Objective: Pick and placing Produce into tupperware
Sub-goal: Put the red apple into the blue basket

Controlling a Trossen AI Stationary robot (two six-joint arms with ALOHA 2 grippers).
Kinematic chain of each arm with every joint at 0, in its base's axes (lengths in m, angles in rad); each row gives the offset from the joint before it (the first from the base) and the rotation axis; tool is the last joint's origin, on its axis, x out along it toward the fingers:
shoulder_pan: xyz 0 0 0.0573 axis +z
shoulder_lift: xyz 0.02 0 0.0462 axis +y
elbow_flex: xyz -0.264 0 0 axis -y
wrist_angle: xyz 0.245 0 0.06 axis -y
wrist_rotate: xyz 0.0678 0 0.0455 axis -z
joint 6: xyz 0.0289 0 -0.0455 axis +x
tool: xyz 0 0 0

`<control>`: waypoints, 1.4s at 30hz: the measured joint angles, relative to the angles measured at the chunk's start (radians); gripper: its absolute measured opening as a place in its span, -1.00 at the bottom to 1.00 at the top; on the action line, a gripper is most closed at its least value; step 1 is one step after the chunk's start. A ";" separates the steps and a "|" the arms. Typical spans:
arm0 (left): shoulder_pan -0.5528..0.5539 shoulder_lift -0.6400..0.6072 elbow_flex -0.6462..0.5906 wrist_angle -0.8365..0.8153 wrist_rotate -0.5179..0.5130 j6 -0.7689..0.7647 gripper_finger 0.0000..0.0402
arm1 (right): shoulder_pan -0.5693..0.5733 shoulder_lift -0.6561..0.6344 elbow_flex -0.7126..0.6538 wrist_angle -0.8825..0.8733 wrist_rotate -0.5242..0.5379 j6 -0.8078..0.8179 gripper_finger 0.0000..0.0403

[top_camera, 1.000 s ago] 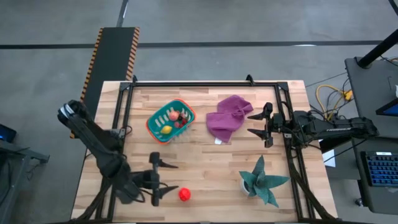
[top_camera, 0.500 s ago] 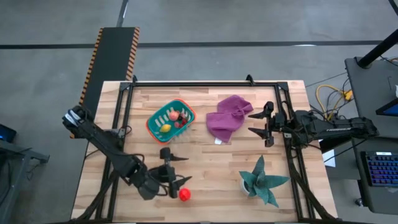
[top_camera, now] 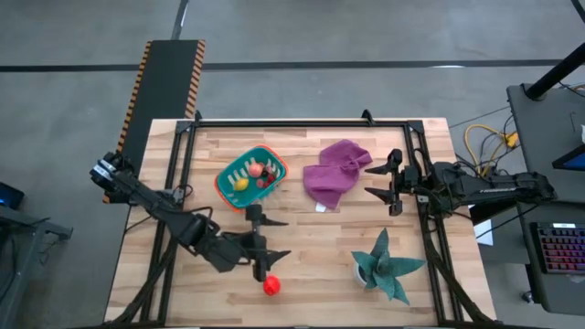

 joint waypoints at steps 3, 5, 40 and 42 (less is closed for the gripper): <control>0.012 0.000 0.006 0.018 0.105 -0.019 0.58 | 0.000 0.000 0.000 0.000 0.000 0.000 0.22; 0.012 0.000 0.008 0.038 0.177 -0.036 0.58 | 0.000 0.000 0.000 0.000 0.000 0.001 0.22; -0.083 0.389 0.464 -0.828 0.500 -0.884 0.42 | 0.000 0.000 0.000 0.003 0.000 -0.019 0.22; -0.082 0.408 0.488 -0.837 0.510 -0.926 0.42 | 0.000 0.000 0.000 0.005 0.000 -0.030 0.22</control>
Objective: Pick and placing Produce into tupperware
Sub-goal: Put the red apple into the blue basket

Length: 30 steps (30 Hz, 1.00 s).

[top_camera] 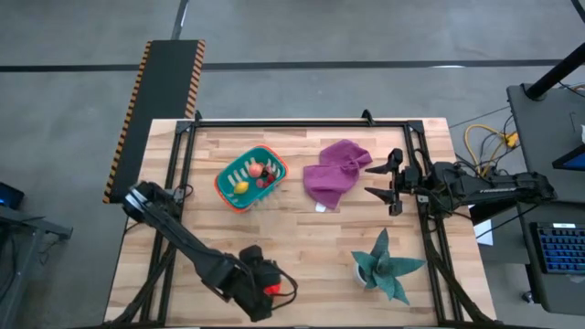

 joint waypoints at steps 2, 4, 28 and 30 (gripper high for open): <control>0.000 0.015 0.012 0.003 0.012 -0.052 0.42 | 0.000 0.000 0.001 -0.001 0.000 -0.001 0.22; 0.000 0.025 0.013 0.000 0.024 -0.116 0.42 | 0.000 0.000 0.006 -0.001 0.000 -0.004 0.22; 0.047 0.088 0.011 -0.108 0.124 -0.444 0.42 | 0.000 0.000 0.010 -0.002 0.000 -0.045 0.22; 0.048 0.091 0.011 -0.098 0.126 -0.444 0.42 | 0.000 0.000 0.010 -0.002 0.000 -0.045 0.22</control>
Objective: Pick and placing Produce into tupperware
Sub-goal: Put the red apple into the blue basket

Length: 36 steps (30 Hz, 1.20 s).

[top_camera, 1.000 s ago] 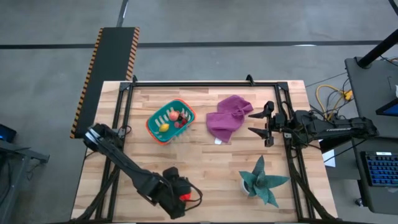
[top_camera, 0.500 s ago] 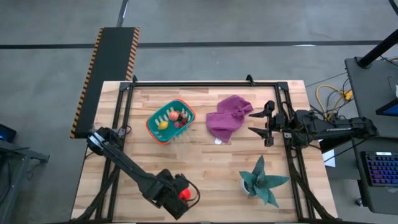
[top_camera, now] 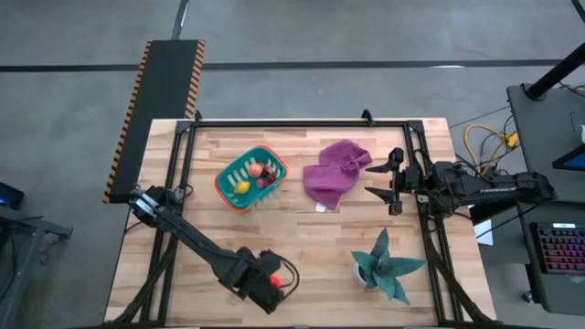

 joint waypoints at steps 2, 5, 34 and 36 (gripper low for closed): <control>0.002 0.007 0.001 0.006 0.001 0.000 0.42 | 0.000 0.000 0.000 -0.003 0.000 0.000 0.23; 0.003 0.037 0.016 0.007 0.032 0.000 0.42 | 0.000 0.000 -0.001 -0.008 0.000 0.000 0.23; 0.007 0.209 0.171 -0.071 -0.005 0.054 0.42 | 0.000 0.000 -0.002 -0.030 -0.003 0.001 0.23; 0.007 0.210 0.171 -0.069 -0.006 0.055 0.42 | 0.000 0.000 -0.002 -0.030 -0.003 0.001 0.23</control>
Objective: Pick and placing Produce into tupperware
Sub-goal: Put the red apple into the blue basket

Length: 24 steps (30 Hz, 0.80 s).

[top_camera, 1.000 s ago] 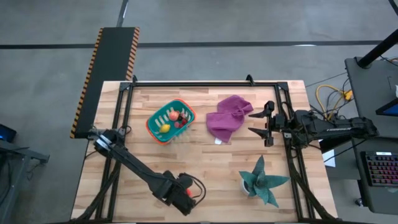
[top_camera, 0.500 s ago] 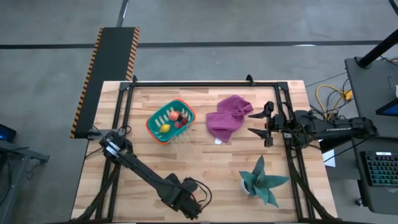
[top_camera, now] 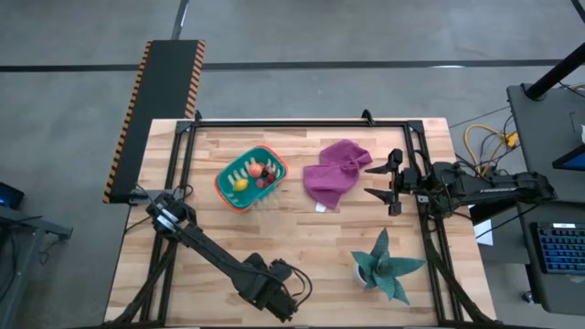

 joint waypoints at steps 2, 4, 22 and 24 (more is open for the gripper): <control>0.000 0.010 0.000 -0.001 0.000 0.003 0.42 | 0.000 0.000 0.000 0.000 0.000 0.000 0.23; 0.000 0.024 0.000 0.001 0.006 0.021 0.42 | 0.000 0.000 0.000 0.000 0.000 0.000 0.23; 0.003 0.083 -0.001 0.007 0.068 0.063 0.42 | 0.000 0.000 0.000 0.000 0.000 0.000 0.22; 0.004 0.088 -0.002 0.008 0.069 0.077 0.42 | 0.000 0.000 0.000 0.000 0.000 0.000 0.22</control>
